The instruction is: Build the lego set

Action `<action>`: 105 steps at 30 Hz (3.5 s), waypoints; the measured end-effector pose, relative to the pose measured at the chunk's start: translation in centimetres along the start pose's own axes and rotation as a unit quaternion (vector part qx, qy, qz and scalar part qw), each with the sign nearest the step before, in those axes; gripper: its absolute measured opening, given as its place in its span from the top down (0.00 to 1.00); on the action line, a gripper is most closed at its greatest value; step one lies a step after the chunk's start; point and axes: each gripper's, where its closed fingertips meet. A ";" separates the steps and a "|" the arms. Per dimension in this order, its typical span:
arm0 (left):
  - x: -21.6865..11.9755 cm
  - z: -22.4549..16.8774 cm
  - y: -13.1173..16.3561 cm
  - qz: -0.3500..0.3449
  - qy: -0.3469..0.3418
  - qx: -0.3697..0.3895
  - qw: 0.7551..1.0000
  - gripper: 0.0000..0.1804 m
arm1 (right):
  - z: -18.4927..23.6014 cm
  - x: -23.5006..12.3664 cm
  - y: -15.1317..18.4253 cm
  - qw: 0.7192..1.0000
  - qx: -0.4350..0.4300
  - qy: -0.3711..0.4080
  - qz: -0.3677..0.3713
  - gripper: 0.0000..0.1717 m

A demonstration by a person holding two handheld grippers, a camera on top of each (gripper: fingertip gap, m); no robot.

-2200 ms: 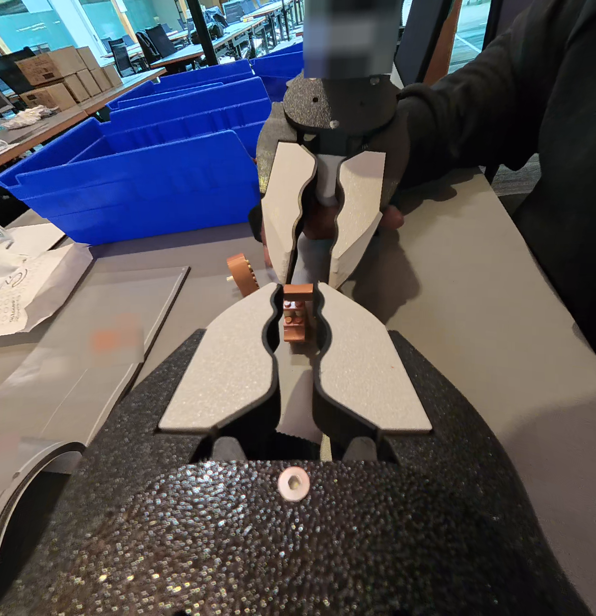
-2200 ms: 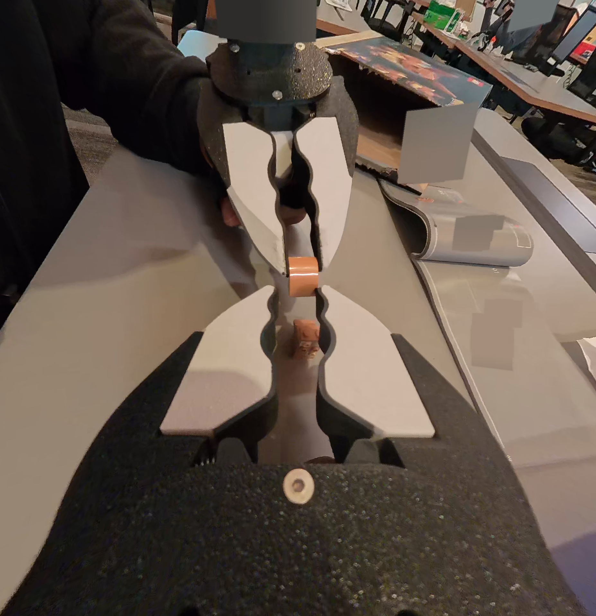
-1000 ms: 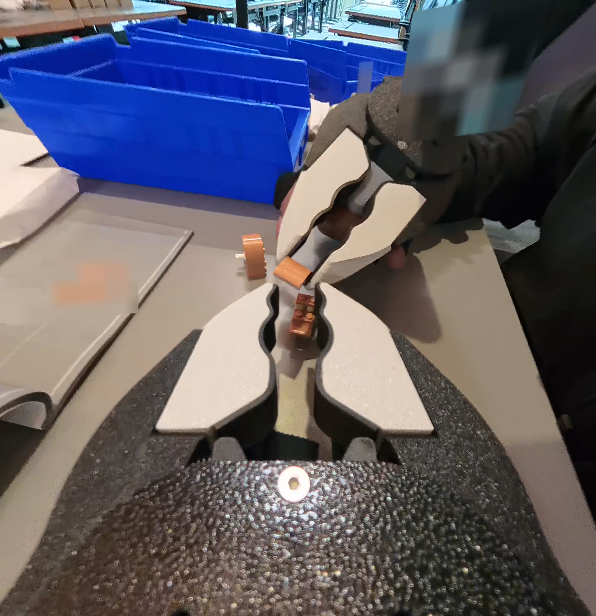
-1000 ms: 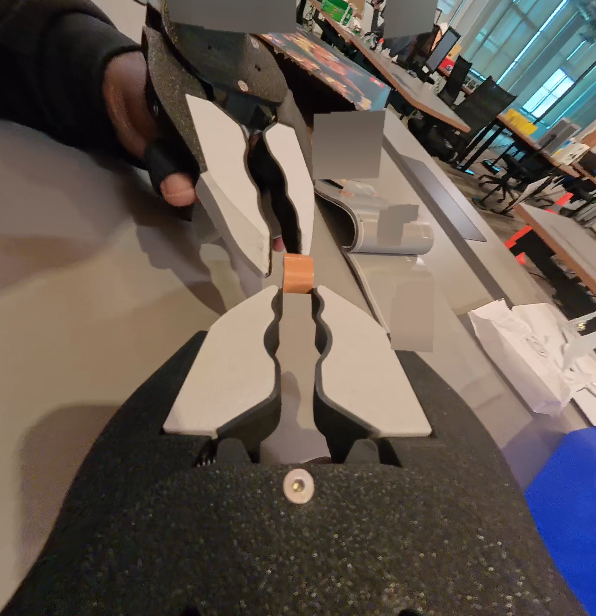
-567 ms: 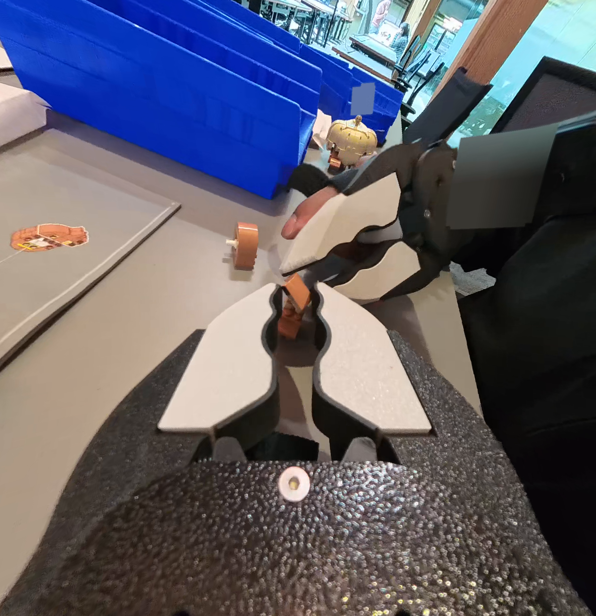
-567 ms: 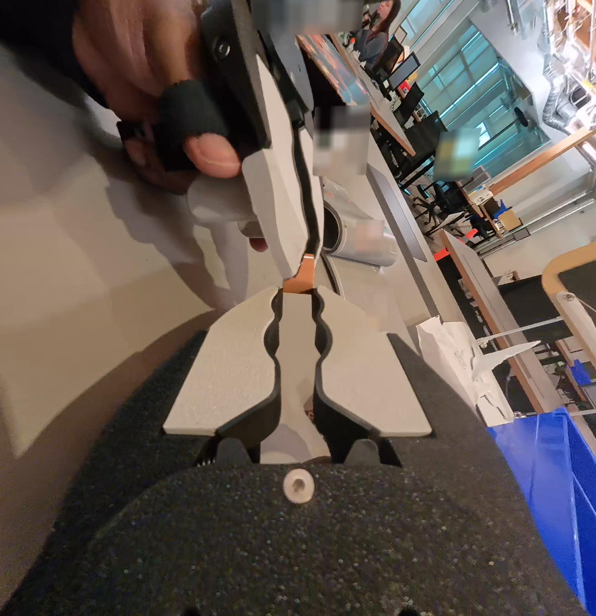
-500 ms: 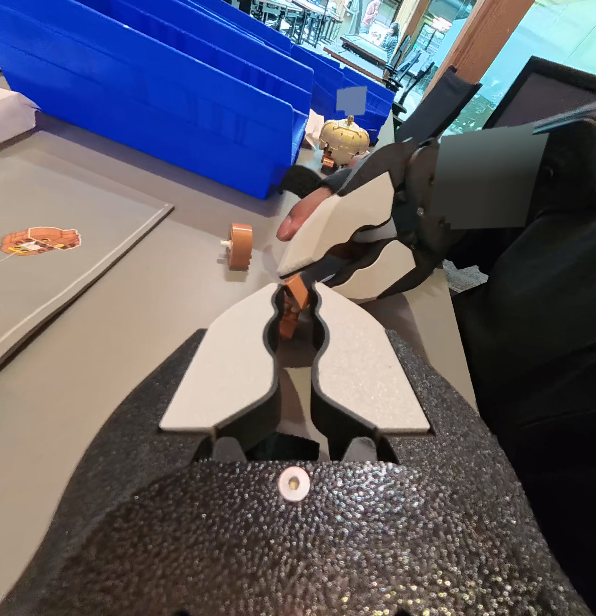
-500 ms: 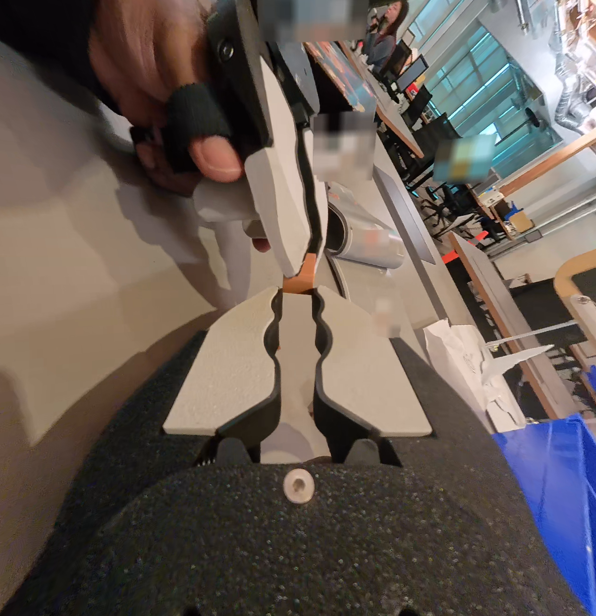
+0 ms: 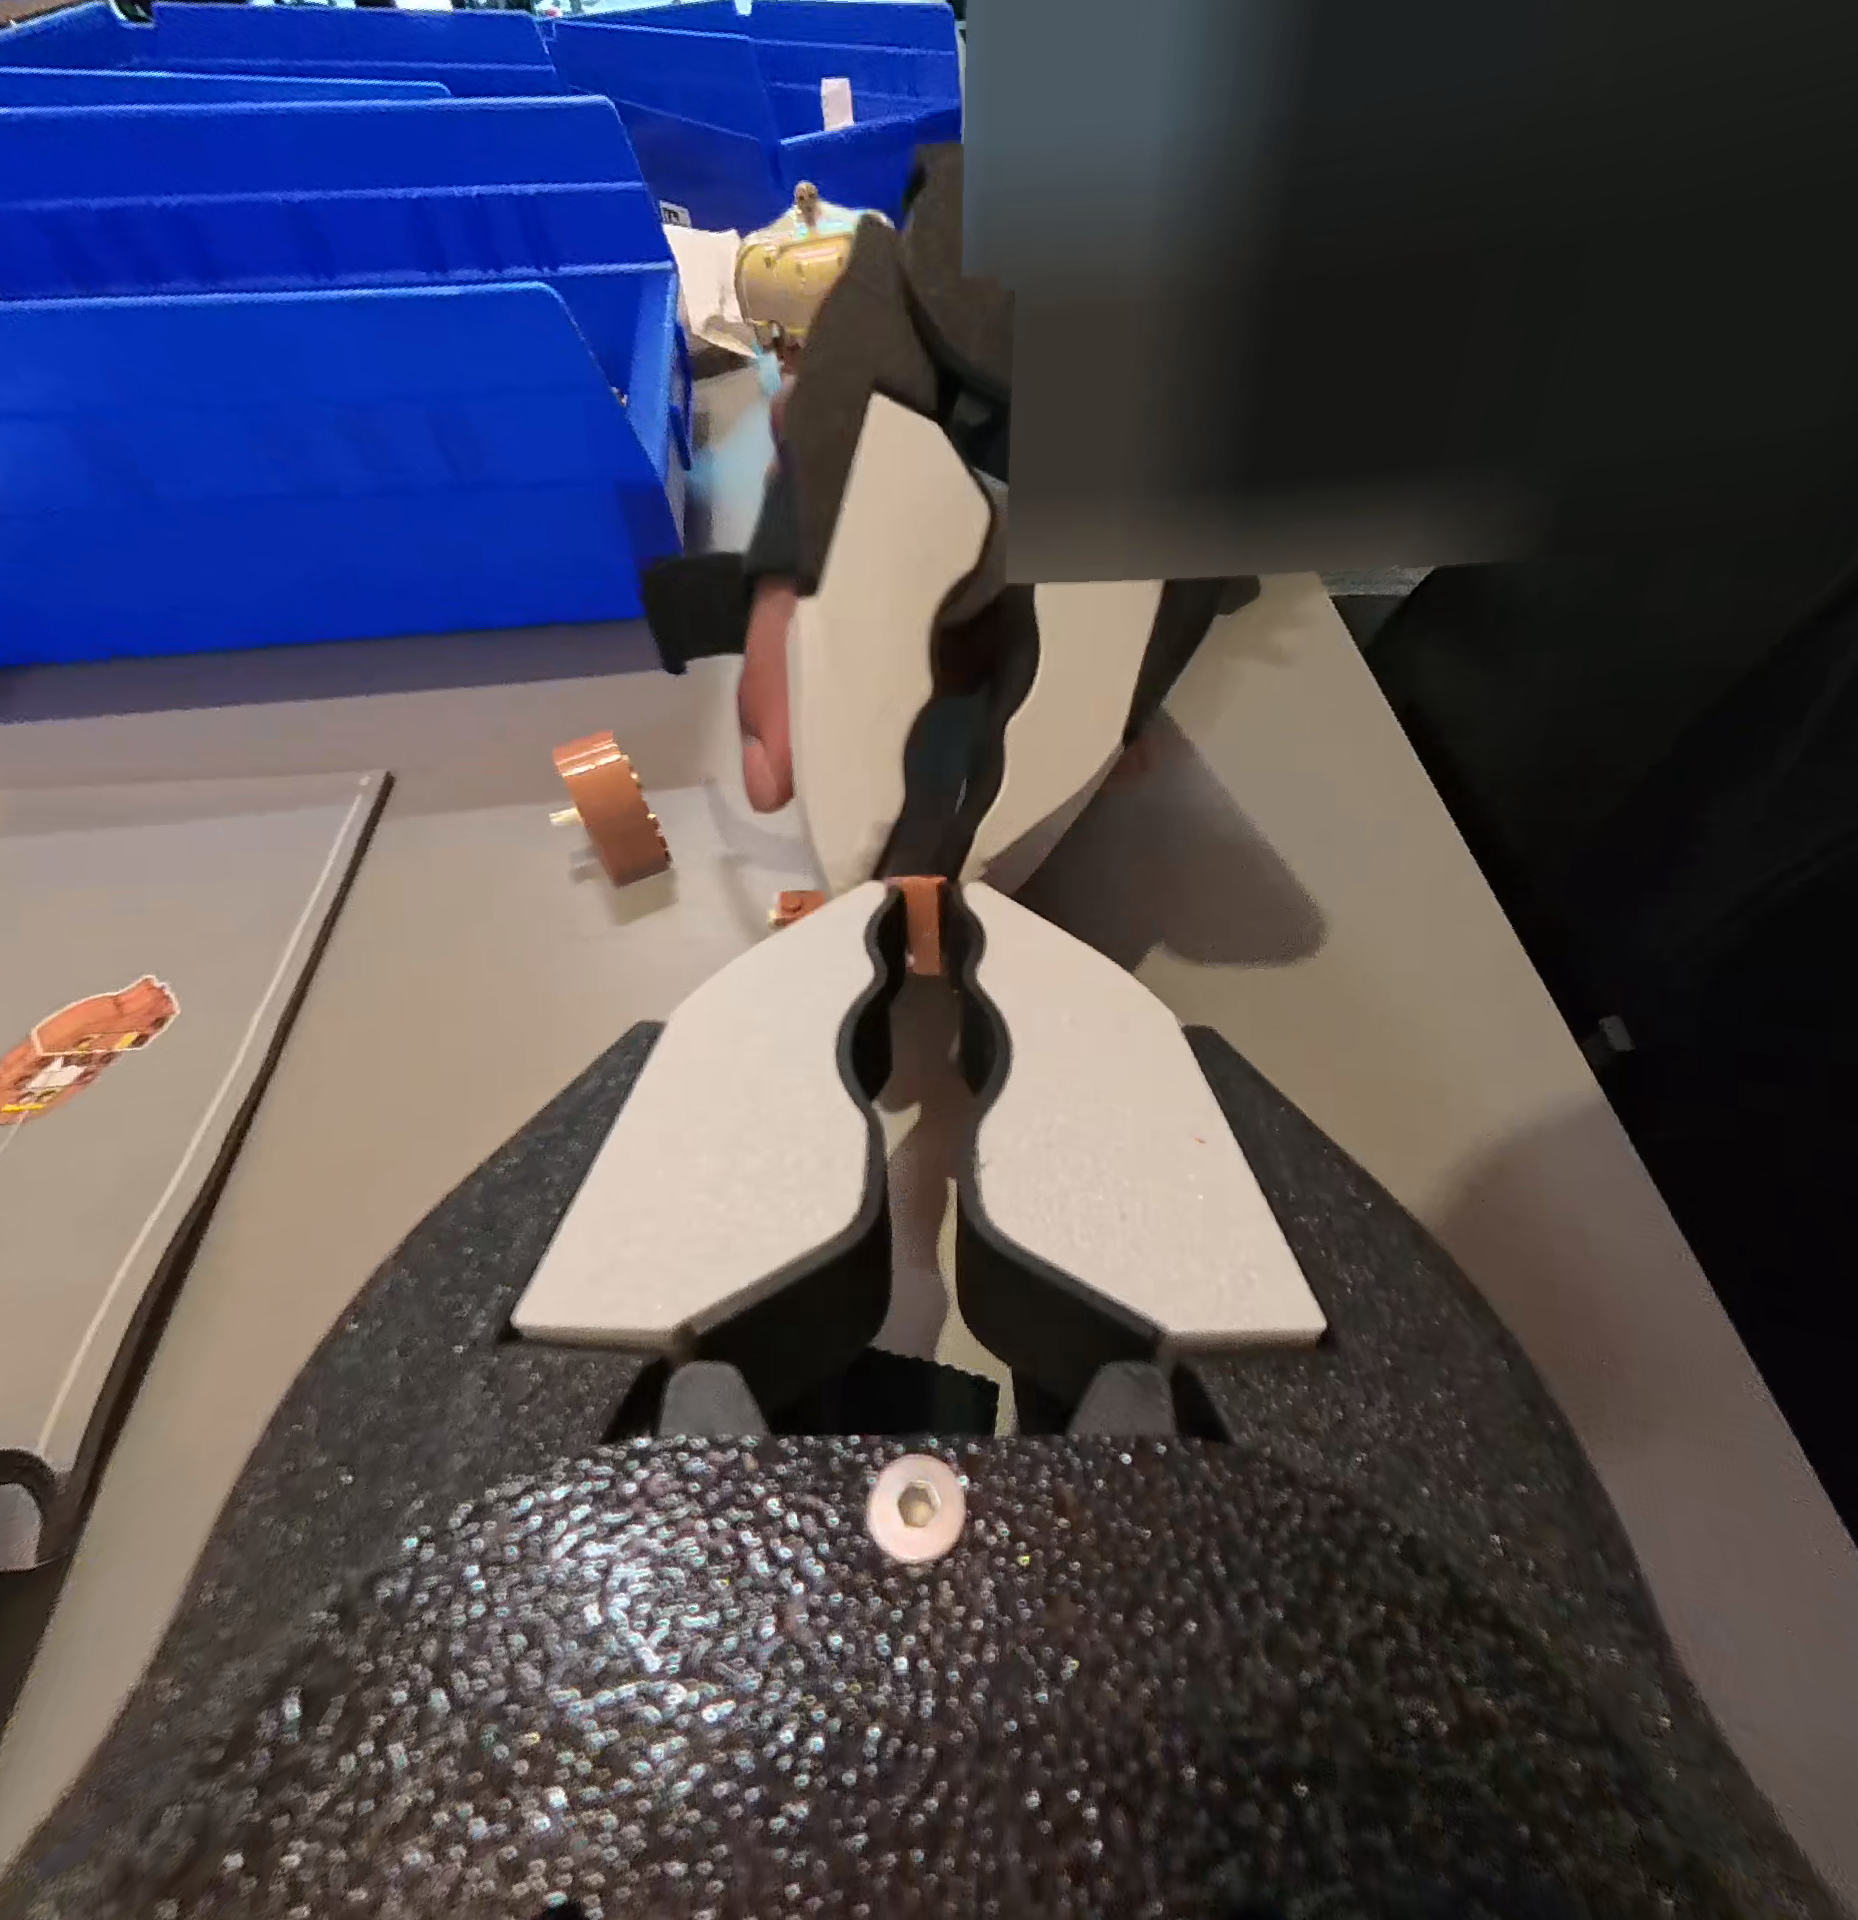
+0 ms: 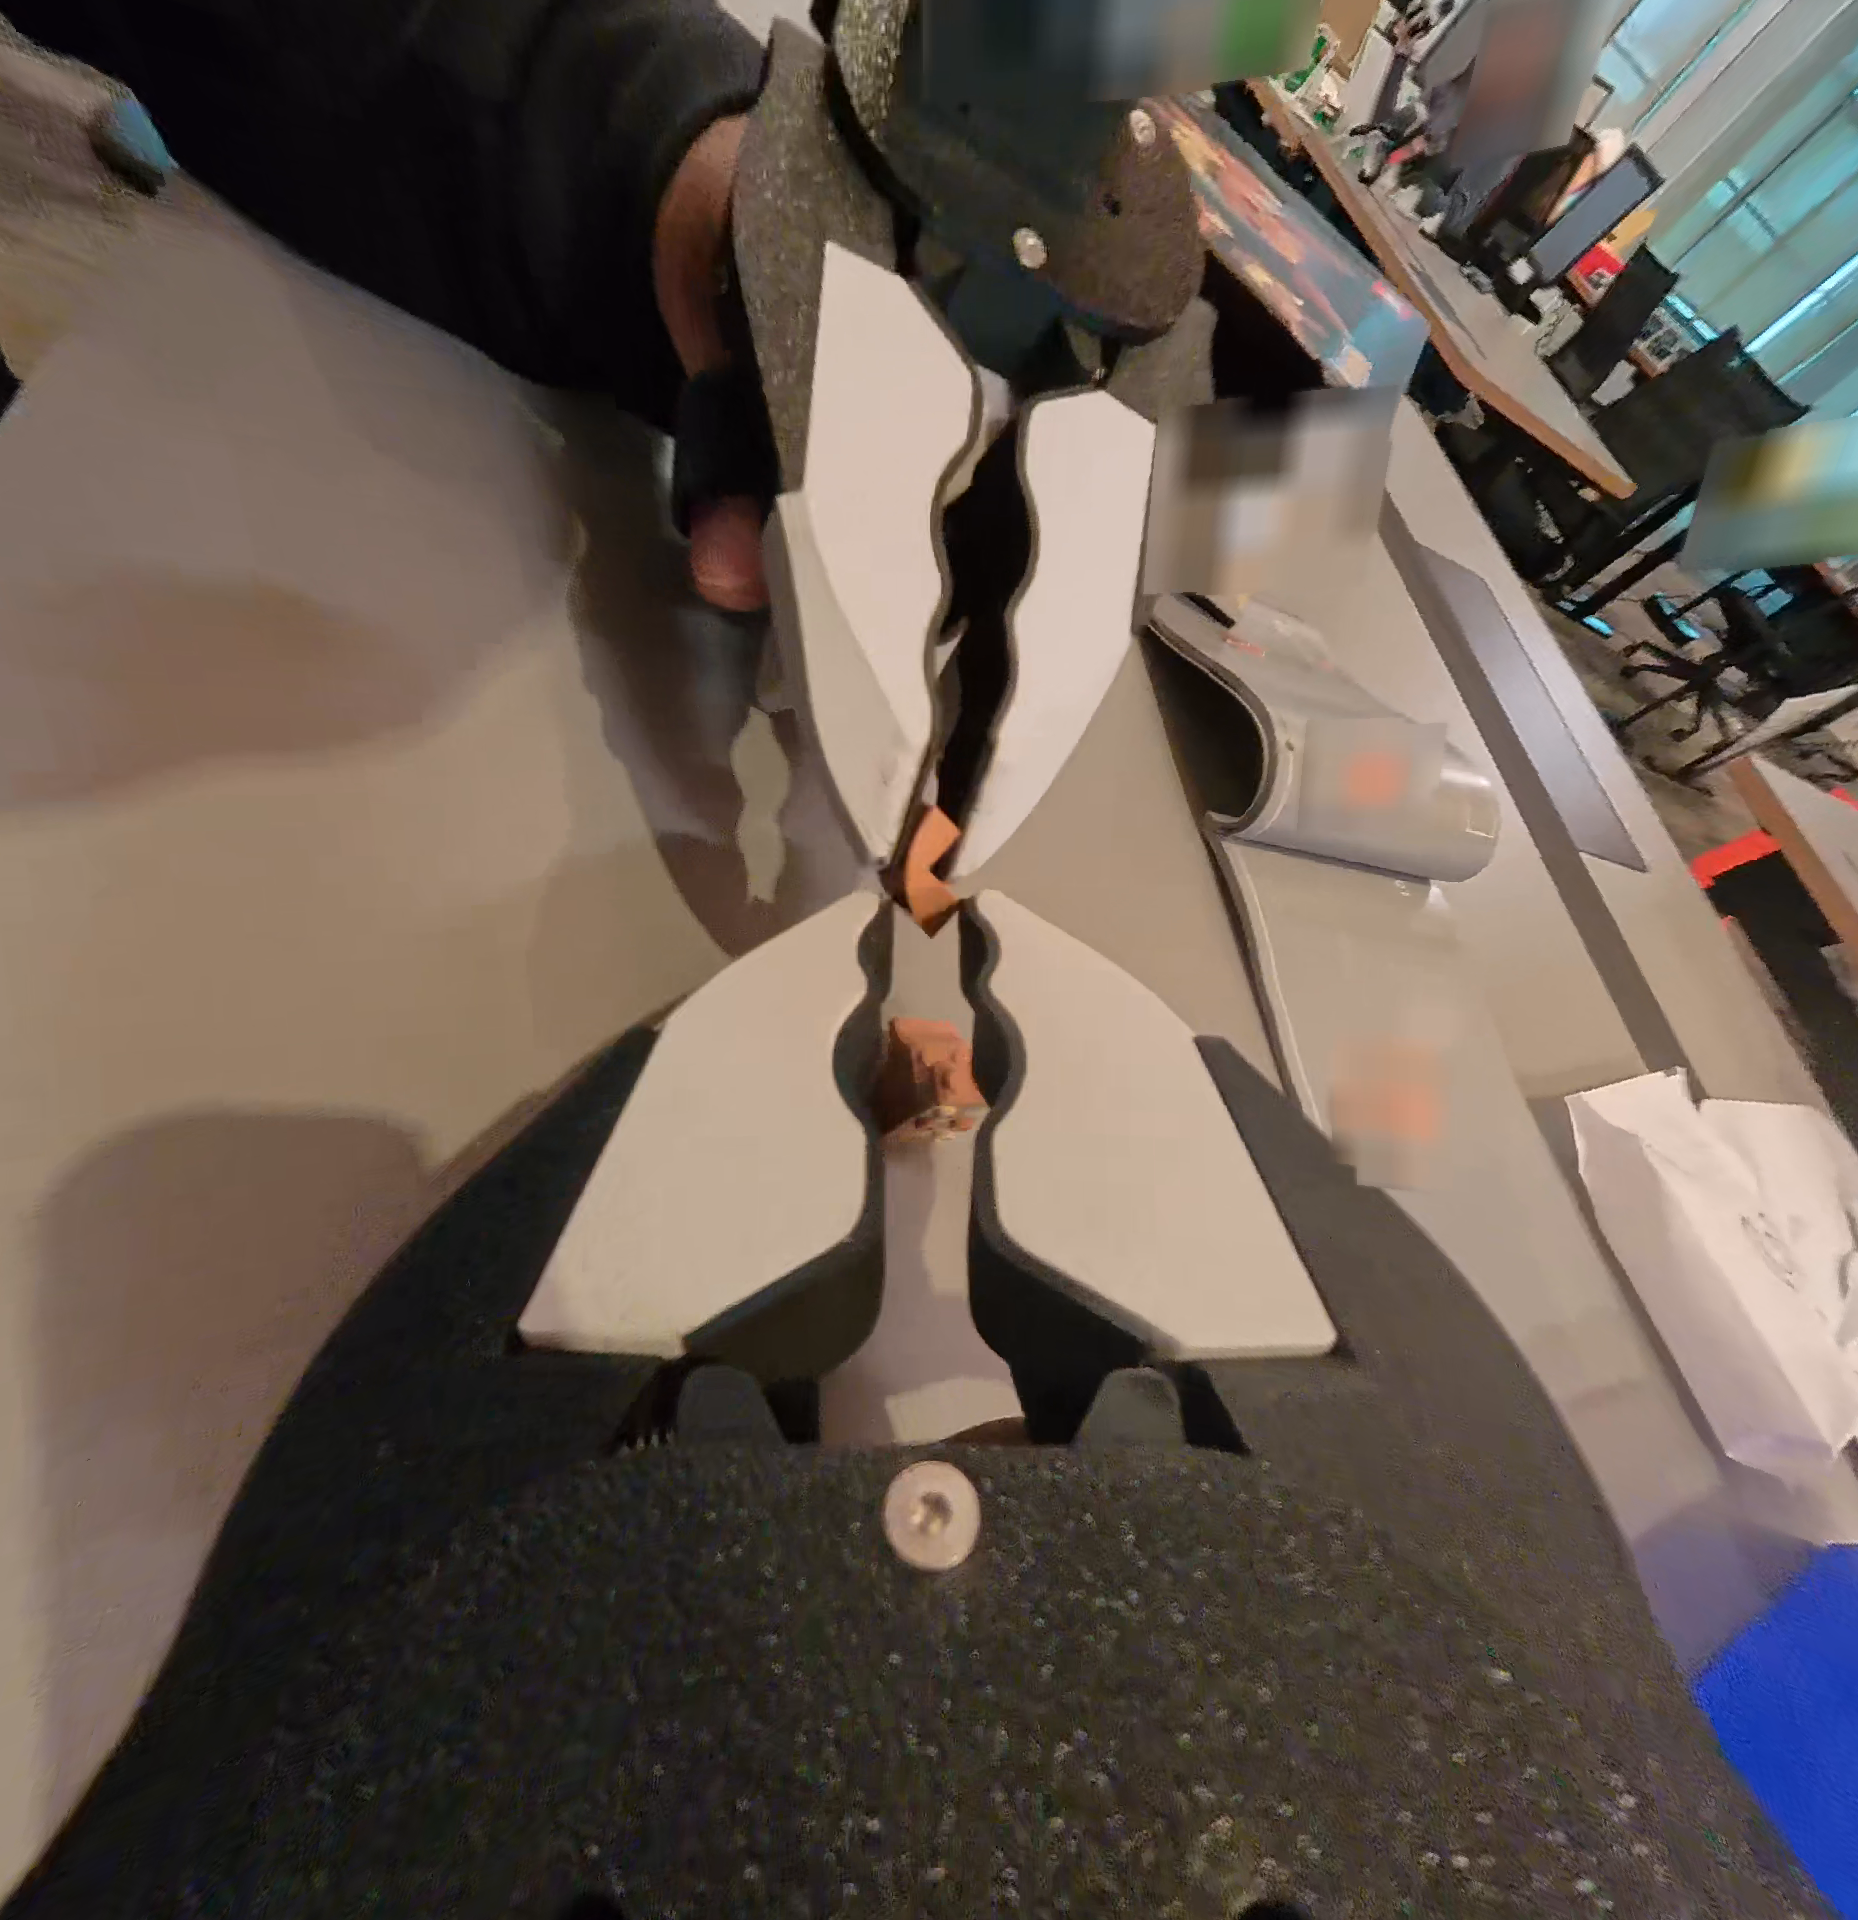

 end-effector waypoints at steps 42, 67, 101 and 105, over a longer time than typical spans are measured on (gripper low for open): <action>-0.2 0.9 -1.2 -0.031 -0.042 -0.012 0.999 0.91 | -0.6 0.2 -0.2 0.990 0.139 -0.033 0.012 0.90; -0.6 2.2 -1.4 -0.060 -0.093 -0.012 0.994 0.89 | -2.3 0.7 0.7 0.992 0.110 0.051 0.039 0.90; 0.2 2.3 0.8 0.017 -0.064 -0.031 0.997 0.91 | -0.1 0.1 5.6 0.982 0.081 -0.077 0.155 0.83; 0.7 2.4 1.2 0.032 -0.060 -0.038 0.997 0.91 | -0.3 0.2 5.6 0.982 0.083 -0.071 0.155 0.89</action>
Point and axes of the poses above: each gripper's, where its closed fingertips meet, x out along the fingers, y out of its underside, z = x × y across the jaws, and after that the axes turned 14 degrees about y, right-handed
